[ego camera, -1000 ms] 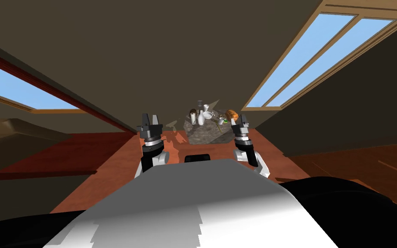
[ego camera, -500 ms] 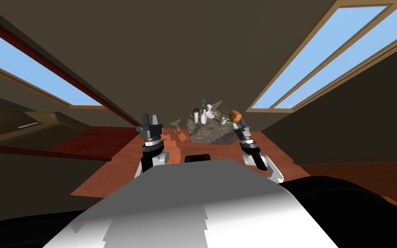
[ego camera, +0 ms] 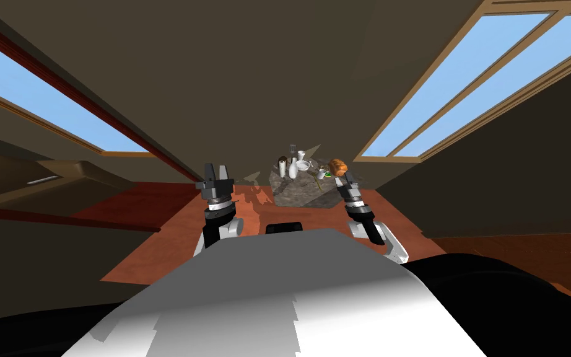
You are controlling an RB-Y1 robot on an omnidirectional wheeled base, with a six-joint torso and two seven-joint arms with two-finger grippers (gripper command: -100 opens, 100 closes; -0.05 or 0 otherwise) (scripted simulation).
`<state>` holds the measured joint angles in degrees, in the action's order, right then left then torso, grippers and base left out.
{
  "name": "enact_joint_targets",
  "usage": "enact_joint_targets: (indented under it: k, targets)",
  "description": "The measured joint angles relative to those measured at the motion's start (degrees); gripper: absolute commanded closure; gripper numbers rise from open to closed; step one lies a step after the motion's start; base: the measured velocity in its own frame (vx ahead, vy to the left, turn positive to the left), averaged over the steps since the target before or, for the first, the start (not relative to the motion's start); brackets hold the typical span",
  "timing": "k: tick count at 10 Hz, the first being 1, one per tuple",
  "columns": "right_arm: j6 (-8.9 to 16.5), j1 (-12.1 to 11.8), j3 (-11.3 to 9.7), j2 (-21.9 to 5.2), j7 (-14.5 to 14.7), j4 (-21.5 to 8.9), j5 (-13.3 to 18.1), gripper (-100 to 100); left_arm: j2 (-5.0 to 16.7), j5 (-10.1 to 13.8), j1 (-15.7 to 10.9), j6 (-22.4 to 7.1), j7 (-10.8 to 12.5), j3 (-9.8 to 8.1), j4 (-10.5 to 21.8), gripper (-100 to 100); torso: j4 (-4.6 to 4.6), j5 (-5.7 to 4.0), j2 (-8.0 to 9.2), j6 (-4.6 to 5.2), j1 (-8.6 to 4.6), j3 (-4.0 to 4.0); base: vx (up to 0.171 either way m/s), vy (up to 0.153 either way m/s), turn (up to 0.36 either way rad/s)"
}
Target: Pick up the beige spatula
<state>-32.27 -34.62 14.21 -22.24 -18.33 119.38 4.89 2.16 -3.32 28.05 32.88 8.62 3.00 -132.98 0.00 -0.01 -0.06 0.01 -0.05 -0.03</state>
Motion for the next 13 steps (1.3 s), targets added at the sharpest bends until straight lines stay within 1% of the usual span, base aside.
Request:
enact_joint_targets:
  k: [3, 4, 5, 7, 8, 9, 10, 13]
  targets:
    - [0.0, 0.0, 0.0, 0.0, 0.0, 0.0, 0.0, -100, 0.0, 0.0, 0.0, 0.0, 0.0, 0.0, 0.0, 0, -0.01, 0.0, -0.02, 0.0, -0.01, -0.01, -0.002, 0.003, 0.019]
    - [0.2, -0.9, -0.5, -1.2, -0.3, -0.6, 0.0, -100, 0.0, 0.0, 0.0, 0.0, 0.0, 0.0, 0.0, 0, 0.0, 0.01, 0.05, -0.02, 0.04, 0.02, -0.027, 0.016, 0.095]
    - [0.2, -2.5, -0.7, -2.4, -0.8, -0.7, -0.1, -100, 0.0, 0.0, 0.0, 0.0, 0.0, 0.0, 0.0, 0, 0.02, 0.01, 0.1, 0.0, 0.05, 0.06, -0.016, 0.009, 0.053]
    - [-0.5, -5.0, -0.8, -5.4, -2.2, -2.3, -0.7, -100, 0.0, 0.0, 0.0, 0.0, 0.0, 0.0, 0.0, 0, 0.02, 0.01, 0.1, -0.01, 0.04, 0.05, -0.026, 0.016, 0.095]
    - [-0.6, -5.8, -0.9, -6.1, -2.6, -2.4, -0.8, -100, 0.0, 0.0, 0.0, 0.0, 0.0, 0.0, 0.0, 0, 0.03, 0.01, 0.11, -0.02, 0.05, 0.07, -0.006, 0.003, 0.021]
    - [-0.8, -6.7, -1.1, -7.2, -3.0, -3.0, -0.9, -100, 0.0, 0.0, 0.0, 0.0, 0.0, 0.0, 0.0, 0, 0.01, 0.0, 0.06, 0.01, 0.01, 0.04, 0.0, 0.0, 0.0]
    - [-0.9, -7.5, -1.3, -7.7, -3.3, -3.0, -0.9, -100, 0.0, 0.0, 0.0, 0.0, 0.0, 0.0, 0.0, 0, 0.01, 0.0, 0.03, 0.0, 0.0, 0.02, 0.0, 0.0, 0.0]
    - [-1.0, -7.8, -1.3, -7.9, -3.4, -3.1, -1.0, -100, 0.0, 0.0, 0.0, 0.0, 0.0, 0.0, 0.0, 0, 0.01, 0.0, 0.02, -0.01, 0.01, 0.01, 0.004, -0.002, -0.012]
